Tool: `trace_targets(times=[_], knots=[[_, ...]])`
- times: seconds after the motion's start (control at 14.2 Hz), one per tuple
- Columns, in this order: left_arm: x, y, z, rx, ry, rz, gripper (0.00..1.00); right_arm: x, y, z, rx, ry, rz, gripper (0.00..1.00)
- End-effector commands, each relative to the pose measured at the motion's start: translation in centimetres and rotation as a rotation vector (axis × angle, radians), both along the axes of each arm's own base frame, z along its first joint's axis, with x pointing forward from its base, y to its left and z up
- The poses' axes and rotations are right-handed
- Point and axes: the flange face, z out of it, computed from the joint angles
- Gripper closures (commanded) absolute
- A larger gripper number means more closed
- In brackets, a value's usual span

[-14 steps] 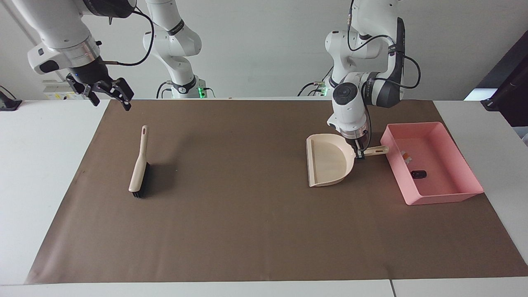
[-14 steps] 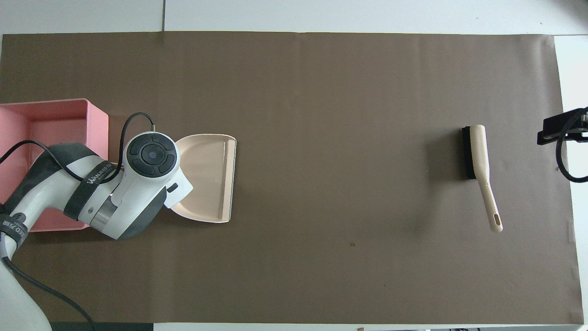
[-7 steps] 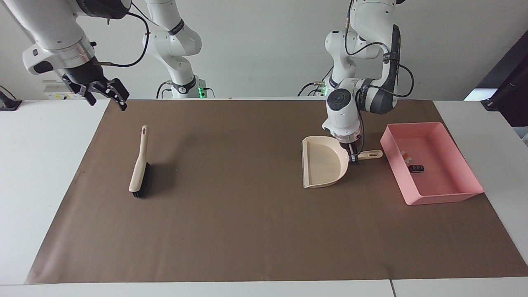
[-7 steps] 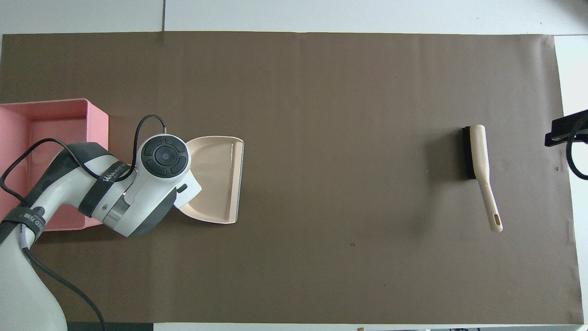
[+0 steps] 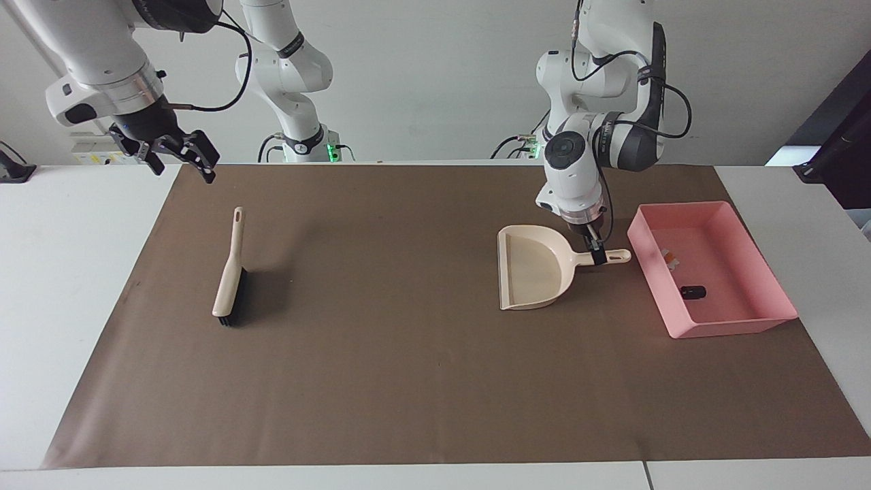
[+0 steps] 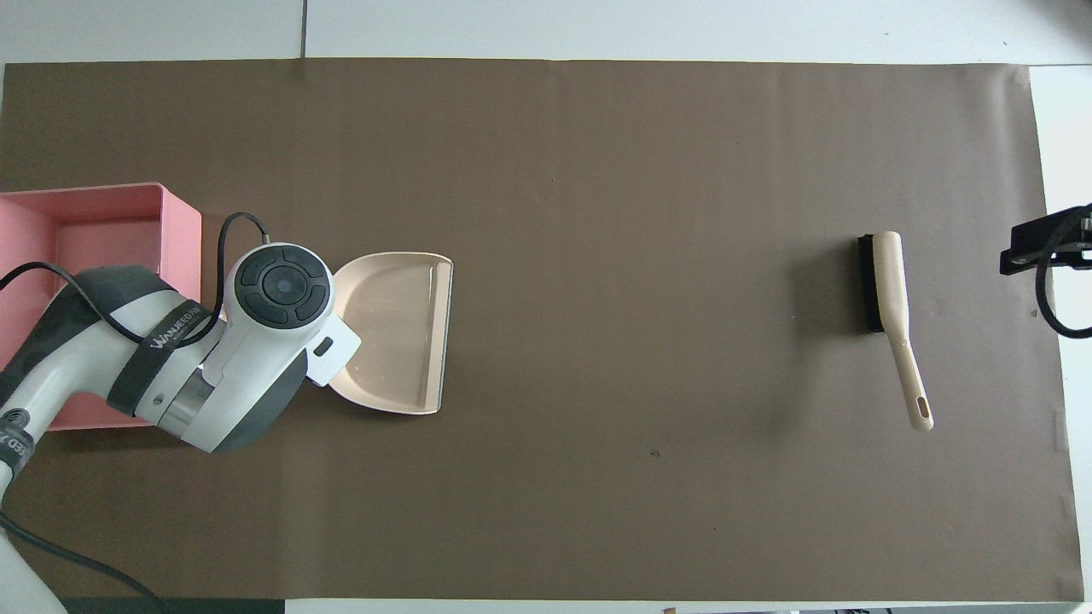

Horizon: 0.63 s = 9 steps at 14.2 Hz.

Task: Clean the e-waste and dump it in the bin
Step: 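Lower the dustpan back onto the table beside the bin with the left gripper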

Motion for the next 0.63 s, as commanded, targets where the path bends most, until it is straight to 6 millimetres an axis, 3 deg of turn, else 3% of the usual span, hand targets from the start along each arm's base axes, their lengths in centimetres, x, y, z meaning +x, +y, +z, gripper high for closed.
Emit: trace_targets(times=[0.0, 0.14, 0.28, 0.42, 0.56], knots=[[-0.5, 4.4, 1.3, 0.013, -0.099, 0.432, 0.02, -0.8, 0.1, 0.0, 0.004, 0.008, -0.012, 0.0], [0.4, 8.0, 1.6, 0.01, -0.181, 0.718, 0.02, -0.7, 0.2, 0.0, 0.003, 0.005, -0.011, 0.0], [1.8, 11.0, 3.3, -0.075, -0.195, 0.905, 0.02, -0.7, 0.4, 0.1, 0.001, -0.001, -0.007, 0.0], [3.4, 14.3, 6.7, -0.188, -0.203, 1.055, 0.02, -0.6, 0.4, 0.2, 0.001, -0.007, 0.0, 0.0], [4.5, 15.8, 10.1, -0.237, -0.212, 1.118, 0.02, -0.4, 0.4, 0.2, 0.003, -0.022, 0.045, 0.0]])
